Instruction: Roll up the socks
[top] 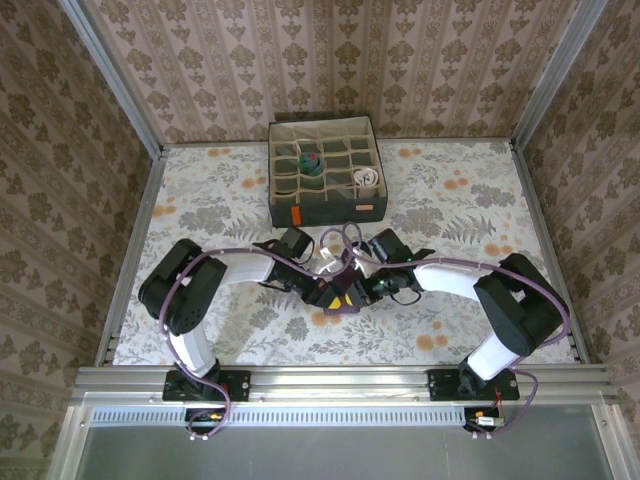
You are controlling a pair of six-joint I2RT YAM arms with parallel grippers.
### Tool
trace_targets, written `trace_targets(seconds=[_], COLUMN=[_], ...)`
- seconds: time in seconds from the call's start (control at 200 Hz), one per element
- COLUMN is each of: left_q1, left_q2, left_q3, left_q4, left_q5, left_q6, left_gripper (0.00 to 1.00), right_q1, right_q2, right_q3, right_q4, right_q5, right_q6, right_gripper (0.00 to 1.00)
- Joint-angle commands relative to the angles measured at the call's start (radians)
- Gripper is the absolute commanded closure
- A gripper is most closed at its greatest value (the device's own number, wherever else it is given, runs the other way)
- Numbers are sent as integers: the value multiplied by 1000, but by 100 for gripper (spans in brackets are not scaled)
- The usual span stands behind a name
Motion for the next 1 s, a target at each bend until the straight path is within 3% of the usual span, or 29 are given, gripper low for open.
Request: trace_targets(seconds=[0.0,0.175,0.33,0.47,0.575,0.735,0.995], left_q1=[-11,-64,-101,-212,-267,-277,-308], left_q2=[-82,-222,-371,-487,-541,-559,-458], left_q3=[-50,-132,-255,-355,-384,-382,-319], left_q4=[52,127,272,381,425,388,319], left_q5=[-111,-182,-302,-479,-601,-601,-600], left_q6=[26,172,310,510,564,605,678], left_gripper=[88,75,71,67,66,61,60], right_q1=[5,6,-2,-9,-12,-12,-12], right_q2=[52,114,164,201,224,251,255], right_q3=[5,49,104,162,194,224,238], right_q4=[-120,-192,-253,-317,-347,-354,-393], right_q5=[103,133,148,153,152,137,119], right_q6=[31,42,42,26,3,-10,-20], right_gripper=[100,100,100,100,100,100,100])
